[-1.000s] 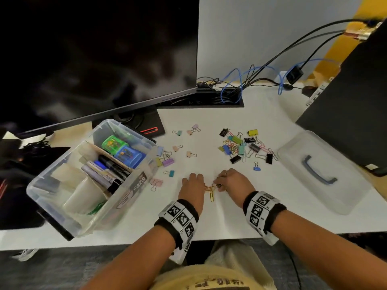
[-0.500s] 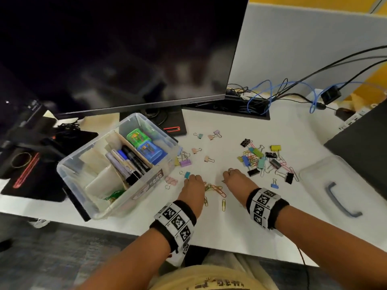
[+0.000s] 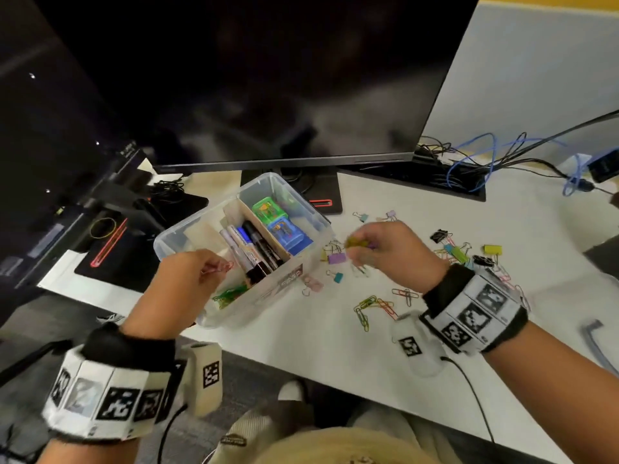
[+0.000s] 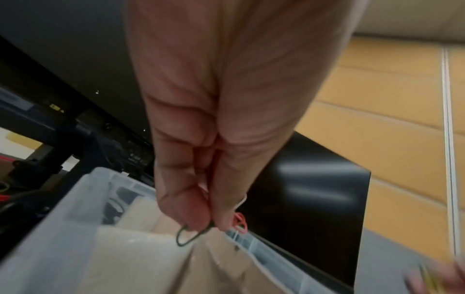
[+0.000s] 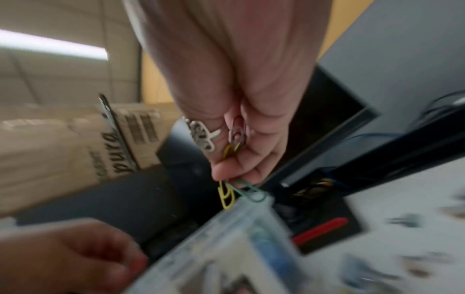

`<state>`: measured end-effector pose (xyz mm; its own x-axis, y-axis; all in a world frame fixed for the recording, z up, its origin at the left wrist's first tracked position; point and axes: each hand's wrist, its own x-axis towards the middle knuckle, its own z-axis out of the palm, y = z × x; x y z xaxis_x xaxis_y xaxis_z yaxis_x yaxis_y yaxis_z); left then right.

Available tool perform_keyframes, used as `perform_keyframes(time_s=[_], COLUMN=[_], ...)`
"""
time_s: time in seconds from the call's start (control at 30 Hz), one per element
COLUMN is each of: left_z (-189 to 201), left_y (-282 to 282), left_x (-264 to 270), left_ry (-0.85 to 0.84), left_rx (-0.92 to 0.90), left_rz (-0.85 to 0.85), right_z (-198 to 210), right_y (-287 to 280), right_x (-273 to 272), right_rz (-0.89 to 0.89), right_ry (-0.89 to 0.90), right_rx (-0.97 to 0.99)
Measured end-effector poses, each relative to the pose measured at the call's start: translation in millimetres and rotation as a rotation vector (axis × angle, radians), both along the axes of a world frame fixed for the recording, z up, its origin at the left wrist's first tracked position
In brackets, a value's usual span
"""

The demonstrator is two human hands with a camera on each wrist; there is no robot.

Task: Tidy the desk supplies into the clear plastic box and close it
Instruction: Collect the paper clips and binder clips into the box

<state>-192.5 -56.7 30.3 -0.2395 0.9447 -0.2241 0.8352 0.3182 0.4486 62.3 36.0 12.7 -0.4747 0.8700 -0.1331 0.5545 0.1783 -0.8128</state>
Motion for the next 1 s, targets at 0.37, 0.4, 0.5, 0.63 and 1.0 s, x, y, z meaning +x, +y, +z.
perform_keyframes(time_s=[0.37, 0.4, 0.5, 0.63, 1.0], left_z=[-11, -9, -3, 2, -59], left_y=[-1, -4, -7, -9, 27], left_x=[-18, -22, -22, -16, 105], left_ry=[0.01, 0.003, -0.024, -0.06, -0.165], left_rx=[-0.079, -0.055, -0.02, 0.108, 0.214], left_rz=[0.061, 0.083, 0.086, 0.029, -0.563], right_z=[5, 3, 3, 7, -96], right_y=[-32, -31, -31, -33, -50], right_x=[-164, -167, -172, -157, 89], right_rz=[0.362, 0.402, 0.52, 0.533, -0.242], right_ry=[-0.201, -0.267, -0.392, -0.29, -0.601], right_rx=[0.118, 0.113, 0.114, 0.104, -0.087])
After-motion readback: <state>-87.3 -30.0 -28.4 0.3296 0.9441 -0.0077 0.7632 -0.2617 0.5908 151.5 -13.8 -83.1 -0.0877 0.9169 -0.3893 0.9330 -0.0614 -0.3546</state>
